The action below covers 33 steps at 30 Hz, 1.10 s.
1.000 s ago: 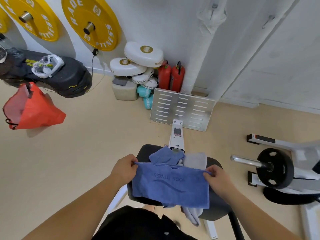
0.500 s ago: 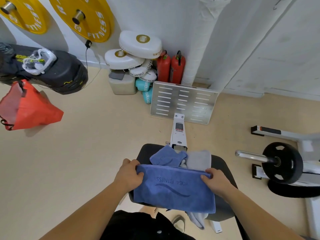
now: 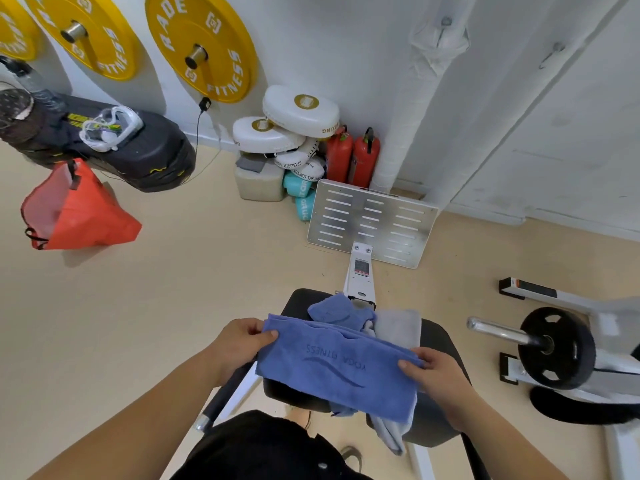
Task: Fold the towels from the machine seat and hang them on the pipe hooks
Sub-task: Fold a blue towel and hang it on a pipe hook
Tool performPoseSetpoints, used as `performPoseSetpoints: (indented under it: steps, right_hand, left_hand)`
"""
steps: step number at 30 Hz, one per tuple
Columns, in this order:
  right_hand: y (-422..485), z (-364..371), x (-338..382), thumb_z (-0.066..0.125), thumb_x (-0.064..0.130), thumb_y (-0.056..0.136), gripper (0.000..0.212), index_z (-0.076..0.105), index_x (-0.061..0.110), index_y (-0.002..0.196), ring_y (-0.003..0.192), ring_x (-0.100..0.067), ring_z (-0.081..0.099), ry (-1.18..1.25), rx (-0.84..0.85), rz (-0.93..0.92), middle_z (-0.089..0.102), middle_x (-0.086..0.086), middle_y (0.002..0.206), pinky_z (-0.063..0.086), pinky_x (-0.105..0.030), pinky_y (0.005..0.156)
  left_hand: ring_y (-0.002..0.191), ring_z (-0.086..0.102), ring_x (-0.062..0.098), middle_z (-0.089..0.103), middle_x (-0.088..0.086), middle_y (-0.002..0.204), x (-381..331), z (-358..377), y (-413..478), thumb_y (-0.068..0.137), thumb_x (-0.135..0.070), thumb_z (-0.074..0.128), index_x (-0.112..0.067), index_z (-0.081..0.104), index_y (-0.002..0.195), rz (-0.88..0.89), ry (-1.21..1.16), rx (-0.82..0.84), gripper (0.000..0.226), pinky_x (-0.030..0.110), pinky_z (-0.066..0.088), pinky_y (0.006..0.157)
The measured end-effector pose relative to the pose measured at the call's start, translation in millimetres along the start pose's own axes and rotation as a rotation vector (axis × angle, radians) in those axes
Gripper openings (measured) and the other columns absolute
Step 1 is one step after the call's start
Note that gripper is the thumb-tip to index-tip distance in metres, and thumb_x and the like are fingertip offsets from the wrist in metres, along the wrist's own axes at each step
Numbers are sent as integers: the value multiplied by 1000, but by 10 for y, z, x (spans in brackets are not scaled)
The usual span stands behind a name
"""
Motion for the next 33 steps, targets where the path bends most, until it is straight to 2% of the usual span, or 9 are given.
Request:
performPoseSetpoints:
  steps: [3, 9, 14, 17, 19, 22, 25, 29, 33]
  right_hand:
    - [-33, 107, 131, 73, 34, 92, 24, 69, 14, 104, 99, -28, 70, 59, -2, -40, 74, -9, 101, 58, -32, 77]
    - [194, 638, 416, 59, 53, 96, 32, 52, 25, 112, 99, -15, 63, -41, -15, -53, 63, 5, 106, 56, -35, 87]
    - [374, 1032, 451, 57, 28, 102, 23, 54, 14, 121, 99, -21, 60, -102, -126, -82, 61, -5, 108, 48, -33, 84]
    - [299, 1122, 462, 59, 20, 100, 27, 51, 45, 106, 104, -28, 63, -80, -183, -146, 65, -13, 120, 50, -37, 87]
    - [225, 1095, 508, 38, 22, 106, 37, 48, 54, 123, 121, -32, 58, -73, -285, -136, 60, -14, 136, 45, -39, 98]
    - [142, 997, 458, 41, 32, 108, 42, 38, 22, 148, 123, -22, 54, -2, -123, -53, 54, -6, 146, 42, -36, 112]
    - [64, 841, 329, 51, 23, 105, 47, 37, 21, 150, 118, -18, 61, -31, -6, -34, 62, 0, 136, 51, -42, 108]
    - [-16, 800, 324, 49, 7, 103, 27, 59, 25, 120, 83, -14, 65, 144, 66, 18, 72, 2, 95, 57, -27, 73]
    - [-31, 770, 266, 48, -3, 100, 39, 60, 33, 108, 81, -21, 60, 269, 80, 86, 67, -6, 87, 51, -37, 77]
  left_hand:
    - [81, 62, 22, 70, 4, 88, 10, -122, -41, 97, -38, 61, -6, 63, 91, 22, 14, -96, 32, 41, 53, 80]
    - [85, 63, 21, 67, 1, 92, 5, -335, -97, 102, -38, 51, -18, 58, 100, 171, 221, -339, 21, 36, 51, 77]
    - [84, 66, 22, 69, 1, 87, 2, -347, -44, 101, -40, 52, -20, 61, 103, 126, 310, -377, 21, 43, 56, 82]
    - [79, 69, 26, 69, 3, 83, -100, -198, -95, 97, -42, 56, -23, 60, 95, 153, 250, -375, 19, 45, 59, 76]
    - [69, 70, 27, 70, 6, 78, -189, -6, -160, 94, -43, 58, -23, 58, 92, 155, 204, -312, 20, 46, 62, 68]
    - [65, 69, 23, 69, 5, 77, -263, 373, -171, 93, -39, 60, -23, 56, 94, 186, 300, -221, 16, 42, 62, 68]
    - [74, 61, 10, 64, -5, 81, -285, 732, -98, 95, -38, 60, -24, 55, 94, 284, 506, -206, 15, 24, 48, 66]
    - [68, 56, 6, 59, -8, 74, -300, 1112, 29, 95, -35, 62, -25, 53, 88, 308, 557, -143, 15, 19, 41, 58]
    - [68, 54, 7, 57, -11, 74, -262, 1355, 167, 95, -36, 63, -27, 52, 88, 272, 609, -84, 16, 18, 37, 56]
Point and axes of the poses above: each hand's wrist, its own y-axis towards the middle knuckle, its own z-axis out of the palm, x = y × z, the point moved 1 cm from there along y, towards the middle knuckle
